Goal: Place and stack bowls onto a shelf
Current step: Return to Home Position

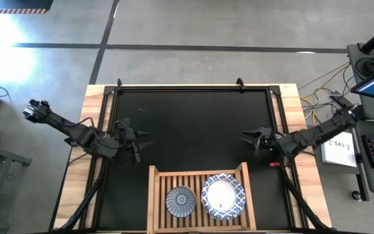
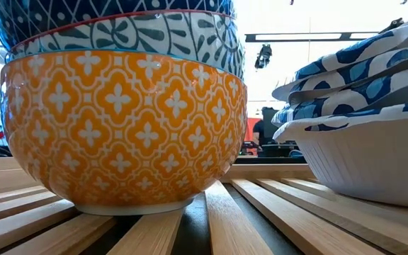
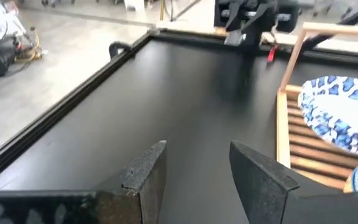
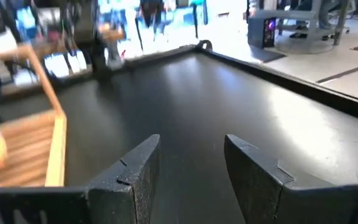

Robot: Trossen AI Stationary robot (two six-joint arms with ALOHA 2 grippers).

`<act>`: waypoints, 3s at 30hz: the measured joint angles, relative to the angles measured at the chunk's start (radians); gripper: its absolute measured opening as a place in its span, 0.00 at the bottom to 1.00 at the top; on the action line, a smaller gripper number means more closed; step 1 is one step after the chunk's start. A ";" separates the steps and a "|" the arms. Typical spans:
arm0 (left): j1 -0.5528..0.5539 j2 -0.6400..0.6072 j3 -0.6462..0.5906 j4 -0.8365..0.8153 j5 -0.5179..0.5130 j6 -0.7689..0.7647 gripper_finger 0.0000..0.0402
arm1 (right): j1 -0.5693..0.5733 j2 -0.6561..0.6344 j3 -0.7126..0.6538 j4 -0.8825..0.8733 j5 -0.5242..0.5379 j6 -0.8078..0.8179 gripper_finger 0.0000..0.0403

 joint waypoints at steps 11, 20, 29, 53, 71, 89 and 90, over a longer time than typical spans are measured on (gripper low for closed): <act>0.001 -0.066 -0.139 0.252 -0.001 0.216 0.39 | -0.186 -0.187 -0.018 0.015 0.003 0.000 0.42; 0.002 -0.099 -0.175 0.293 -0.002 0.237 0.39 | -0.402 -0.253 -0.020 0.056 0.004 0.000 0.42; 0.003 -0.098 -0.170 0.306 -0.002 0.279 0.39 | -0.624 -0.257 -0.020 0.058 0.003 0.000 0.42; 0.084 -0.072 -0.174 0.350 0.136 0.394 0.39 | -0.986 -0.225 -0.021 0.061 0.004 0.000 0.42; 0.565 -0.127 -0.285 0.413 0.537 0.510 0.39 | -0.986 -0.223 -0.021 0.060 0.003 0.000 0.42; 0.612 -0.409 -0.603 0.718 0.475 0.513 0.39 | -0.986 -0.223 -0.021 0.060 0.004 0.000 0.42; 0.612 -0.419 -0.610 0.717 0.467 0.509 0.39 | -0.986 -0.223 -0.021 0.060 0.004 0.000 0.42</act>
